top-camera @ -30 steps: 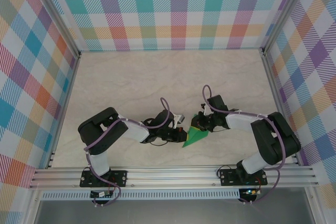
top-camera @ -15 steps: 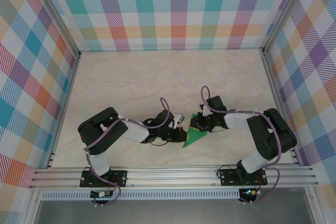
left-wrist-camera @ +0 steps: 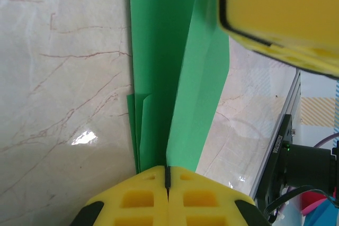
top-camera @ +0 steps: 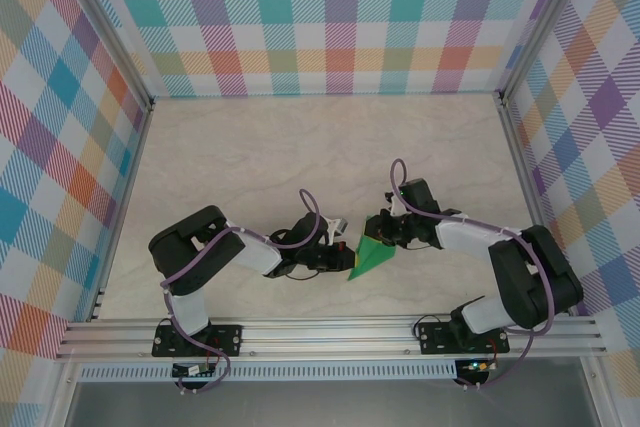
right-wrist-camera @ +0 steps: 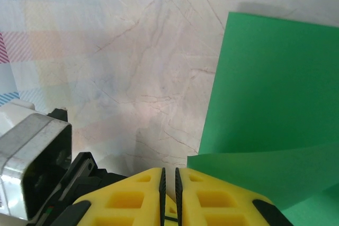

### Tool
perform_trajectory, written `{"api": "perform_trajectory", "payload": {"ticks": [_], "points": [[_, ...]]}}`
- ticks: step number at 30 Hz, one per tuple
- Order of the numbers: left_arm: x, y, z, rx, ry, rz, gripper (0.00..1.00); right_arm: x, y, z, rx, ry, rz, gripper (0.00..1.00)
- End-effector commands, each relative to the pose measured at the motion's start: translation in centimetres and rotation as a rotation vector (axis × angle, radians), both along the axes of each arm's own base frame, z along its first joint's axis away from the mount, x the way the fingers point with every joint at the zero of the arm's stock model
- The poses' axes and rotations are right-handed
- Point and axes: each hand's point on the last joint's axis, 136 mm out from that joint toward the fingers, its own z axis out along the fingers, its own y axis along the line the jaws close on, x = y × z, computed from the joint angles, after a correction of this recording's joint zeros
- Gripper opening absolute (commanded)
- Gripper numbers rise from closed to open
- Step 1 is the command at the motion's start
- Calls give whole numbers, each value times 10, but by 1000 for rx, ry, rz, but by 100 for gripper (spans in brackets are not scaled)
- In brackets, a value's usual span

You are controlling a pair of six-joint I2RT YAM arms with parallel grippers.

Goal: Fold a paper plane with a square sheet of paper (pick it up from the middle)
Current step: Fourth fold the wing at the center of the table.

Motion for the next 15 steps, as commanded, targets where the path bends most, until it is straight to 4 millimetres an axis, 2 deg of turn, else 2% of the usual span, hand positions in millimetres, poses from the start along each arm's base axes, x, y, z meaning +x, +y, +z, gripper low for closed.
{"api": "perform_trajectory", "payload": {"ticks": [1, 5, 15], "points": [[-9, 36, -56, 199, 81, 68, 0, -5, 7, -6, 38, 33, 43, 15], [-9, 37, -57, 210, 86, 68, 0, -3, 14, -11, 64, 53, 66, 15], [-8, 41, -55, 229, 83, 78, 0, -4, 6, -51, -13, 126, 48, 13]]}}
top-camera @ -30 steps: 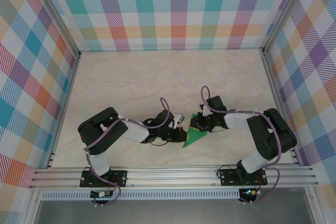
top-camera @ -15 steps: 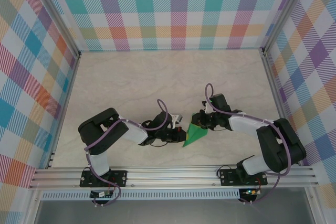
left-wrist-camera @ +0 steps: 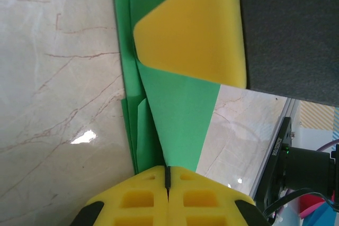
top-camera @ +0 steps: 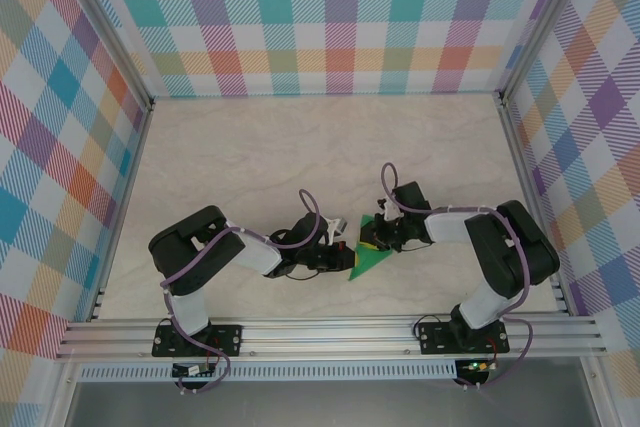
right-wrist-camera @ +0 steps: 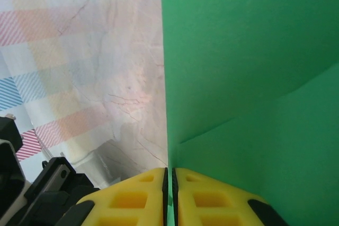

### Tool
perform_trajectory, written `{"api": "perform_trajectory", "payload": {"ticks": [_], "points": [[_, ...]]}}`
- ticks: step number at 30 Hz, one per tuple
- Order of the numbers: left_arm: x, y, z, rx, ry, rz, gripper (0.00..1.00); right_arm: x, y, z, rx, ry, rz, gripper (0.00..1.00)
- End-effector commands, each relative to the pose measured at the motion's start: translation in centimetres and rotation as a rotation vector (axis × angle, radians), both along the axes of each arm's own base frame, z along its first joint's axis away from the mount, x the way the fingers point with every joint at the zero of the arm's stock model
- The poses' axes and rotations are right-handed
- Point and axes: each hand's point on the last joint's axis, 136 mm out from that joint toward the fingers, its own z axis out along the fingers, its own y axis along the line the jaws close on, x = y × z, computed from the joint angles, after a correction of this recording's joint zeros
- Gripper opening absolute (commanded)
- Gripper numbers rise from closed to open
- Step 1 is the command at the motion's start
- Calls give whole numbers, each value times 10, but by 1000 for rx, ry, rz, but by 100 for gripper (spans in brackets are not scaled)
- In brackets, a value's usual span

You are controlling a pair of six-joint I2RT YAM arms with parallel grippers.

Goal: Fold a paper plane with a square sheet of paper (pick it up from the middle)
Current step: Fourth fold the wing at the center of the table.

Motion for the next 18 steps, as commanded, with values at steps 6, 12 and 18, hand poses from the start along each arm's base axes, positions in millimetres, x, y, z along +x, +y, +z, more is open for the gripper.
{"api": "perform_trajectory", "payload": {"ticks": [6, 12, 18], "points": [[-7, 34, -33, 215, 33, 40, 9, -7, -13, -27, -89, 24, -3, 12], [-3, 38, 1, 222, -38, 67, 25, -7, -12, -27, -87, 24, 10, 12], [-3, 30, 38, 180, -91, 60, 20, -6, -12, -29, -86, 27, 11, 12]]}}
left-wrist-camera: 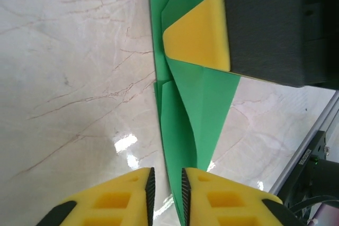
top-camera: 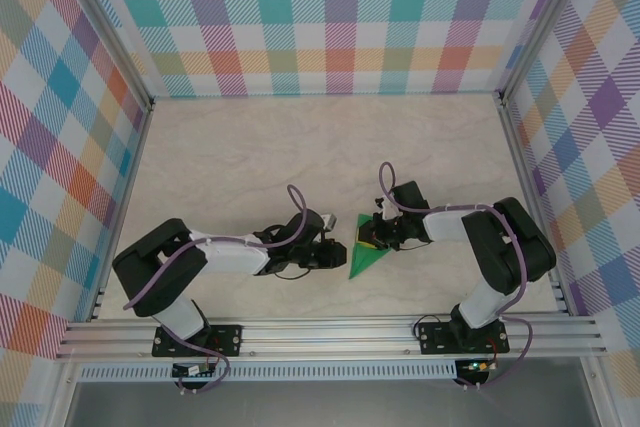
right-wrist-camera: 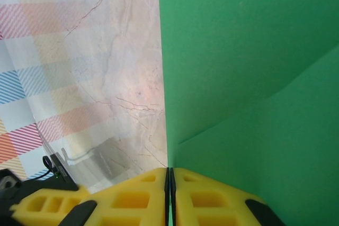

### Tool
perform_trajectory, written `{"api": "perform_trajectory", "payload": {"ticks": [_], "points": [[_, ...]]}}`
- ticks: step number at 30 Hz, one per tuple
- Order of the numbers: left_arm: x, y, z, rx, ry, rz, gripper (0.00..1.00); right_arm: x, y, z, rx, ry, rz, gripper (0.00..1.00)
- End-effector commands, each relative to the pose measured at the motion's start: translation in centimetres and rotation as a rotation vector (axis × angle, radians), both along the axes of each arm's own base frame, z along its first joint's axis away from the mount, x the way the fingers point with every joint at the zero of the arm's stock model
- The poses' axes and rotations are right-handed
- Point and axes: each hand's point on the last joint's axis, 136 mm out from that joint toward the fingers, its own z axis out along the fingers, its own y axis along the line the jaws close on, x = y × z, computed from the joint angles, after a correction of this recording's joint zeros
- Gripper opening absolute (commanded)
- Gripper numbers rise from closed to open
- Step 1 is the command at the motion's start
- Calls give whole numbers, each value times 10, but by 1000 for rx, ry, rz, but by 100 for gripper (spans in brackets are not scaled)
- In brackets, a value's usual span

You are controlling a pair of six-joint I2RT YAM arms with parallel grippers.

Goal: Fold a paper plane with a square sheet of paper (pick it up from the middle)
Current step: Fourth fold the wing at the center of the table.

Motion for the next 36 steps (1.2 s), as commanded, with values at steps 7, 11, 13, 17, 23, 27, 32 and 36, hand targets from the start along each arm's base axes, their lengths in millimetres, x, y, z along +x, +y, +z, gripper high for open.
{"api": "perform_trajectory", "payload": {"ticks": [7, 11, 13, 17, 23, 27, 32, 36], "points": [[-9, -40, 34, -79, -20, -117, 15, -10, -16, -32, -105, 57, -17, 12], [-6, -52, 27, -79, -10, -126, 14, -9, -16, -32, -104, 55, -17, 12], [-5, -54, 21, -81, 1, -120, 14, -9, -16, -32, -104, 56, -18, 11], [-5, -52, 5, -62, 22, -100, 13, -9, -16, -32, -104, 57, -16, 11], [-11, -44, -14, -49, 64, -75, 12, -10, -16, -34, -109, 61, -14, 11], [-17, -32, -29, -18, 94, -51, 12, -9, -16, -35, -109, 61, -14, 11], [-30, -26, -43, 2, 128, -52, 11, -10, -17, -37, -116, 64, -15, 12], [-36, -18, -47, 19, 138, -35, 10, -9, -17, -39, -122, 68, -16, 12]]}}
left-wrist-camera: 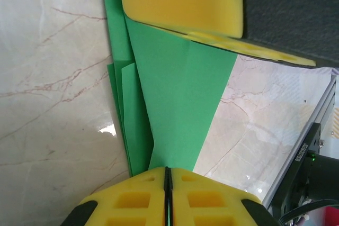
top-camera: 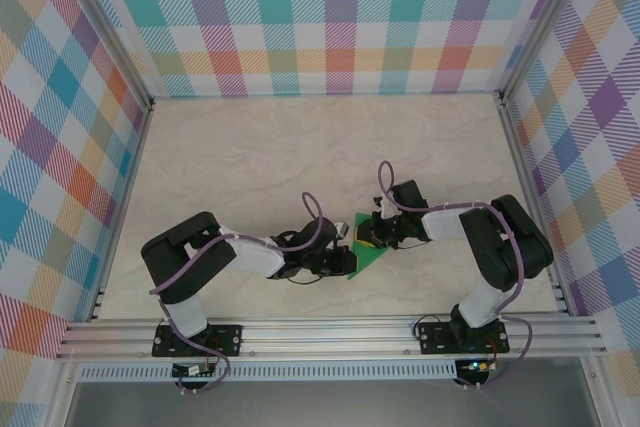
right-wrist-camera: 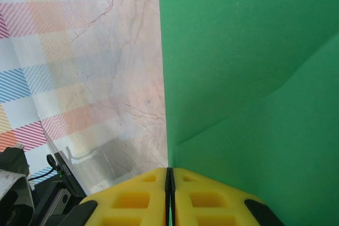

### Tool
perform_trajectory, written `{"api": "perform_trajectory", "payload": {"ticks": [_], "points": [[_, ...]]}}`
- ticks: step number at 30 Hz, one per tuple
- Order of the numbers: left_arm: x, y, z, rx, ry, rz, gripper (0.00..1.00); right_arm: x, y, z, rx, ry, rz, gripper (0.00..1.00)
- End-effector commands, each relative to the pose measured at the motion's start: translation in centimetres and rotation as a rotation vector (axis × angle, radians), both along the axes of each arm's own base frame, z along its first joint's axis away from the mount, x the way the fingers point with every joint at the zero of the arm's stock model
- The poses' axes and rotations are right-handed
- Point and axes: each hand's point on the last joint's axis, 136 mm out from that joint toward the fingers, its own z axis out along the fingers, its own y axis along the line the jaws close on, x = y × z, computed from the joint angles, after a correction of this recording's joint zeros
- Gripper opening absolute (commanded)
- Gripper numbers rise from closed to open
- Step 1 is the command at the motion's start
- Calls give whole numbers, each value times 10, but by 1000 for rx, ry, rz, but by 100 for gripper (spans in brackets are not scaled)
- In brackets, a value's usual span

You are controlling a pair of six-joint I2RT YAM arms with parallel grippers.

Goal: Fold a paper plane with a square sheet of paper (pick it up from the middle)
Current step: Fourth fold the wing at the center of the table.

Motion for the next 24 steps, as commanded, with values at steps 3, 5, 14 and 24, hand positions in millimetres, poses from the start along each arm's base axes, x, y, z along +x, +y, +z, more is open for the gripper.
{"api": "perform_trajectory", "payload": {"ticks": [3, 5, 14, 24], "points": [[-27, 15, -18, 54, 65, -11, 11, -13, -22, -41, -148, 76, -28, 12], [-34, 12, -15, 43, 69, -37, 11, -14, -23, -42, -150, 79, -27, 12], [-49, 11, -12, 64, 78, -98, 11, -15, -24, -43, -156, 81, -29, 12], [-46, 31, -10, 124, 47, -38, 9, -16, -25, -44, -160, 84, -28, 11]]}}
